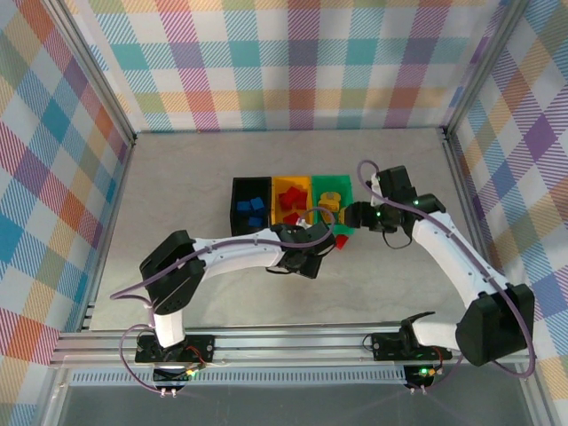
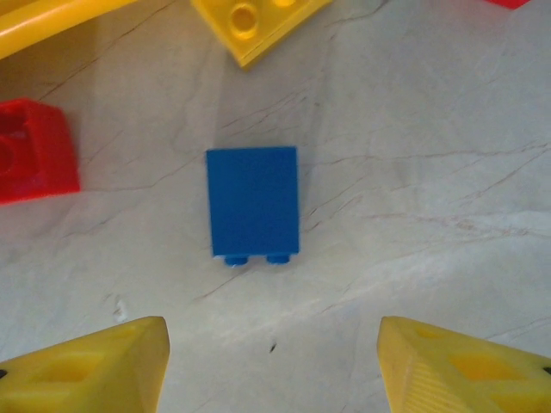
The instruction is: Sort the legos into containers by color
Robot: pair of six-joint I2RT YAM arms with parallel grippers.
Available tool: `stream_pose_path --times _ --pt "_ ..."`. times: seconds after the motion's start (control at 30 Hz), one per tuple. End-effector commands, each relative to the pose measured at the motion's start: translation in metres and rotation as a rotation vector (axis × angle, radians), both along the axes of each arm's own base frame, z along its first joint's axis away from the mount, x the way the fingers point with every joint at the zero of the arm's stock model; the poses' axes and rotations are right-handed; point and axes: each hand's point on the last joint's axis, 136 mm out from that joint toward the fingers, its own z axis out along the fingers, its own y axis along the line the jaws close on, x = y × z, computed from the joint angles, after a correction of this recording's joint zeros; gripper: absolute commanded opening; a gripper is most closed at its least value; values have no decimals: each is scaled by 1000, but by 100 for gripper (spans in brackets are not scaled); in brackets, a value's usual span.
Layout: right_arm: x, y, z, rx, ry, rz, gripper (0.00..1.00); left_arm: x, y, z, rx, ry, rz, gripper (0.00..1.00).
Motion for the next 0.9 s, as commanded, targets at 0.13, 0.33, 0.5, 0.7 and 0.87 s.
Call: stream_pose_path --times 0.13,0.33,0.5,0.7,0.87 --pt "-20 -10 5 20 -11 -58 75 18 -16 -10 -10 13 -20 67" --pt "-27 -19 12 -2 -31 -70 77 31 -12 -20 5 20 -1 67" --pt "-29 -23 11 -12 -28 -80 77 36 -11 -23 -10 34 2 62" --pt "-30 -26 13 -15 -34 -85 77 38 -12 -28 -14 46 -4 54" --pt "-31 -28 15 -21 -38 -87 77 40 -12 -31 -12 53 0 48"
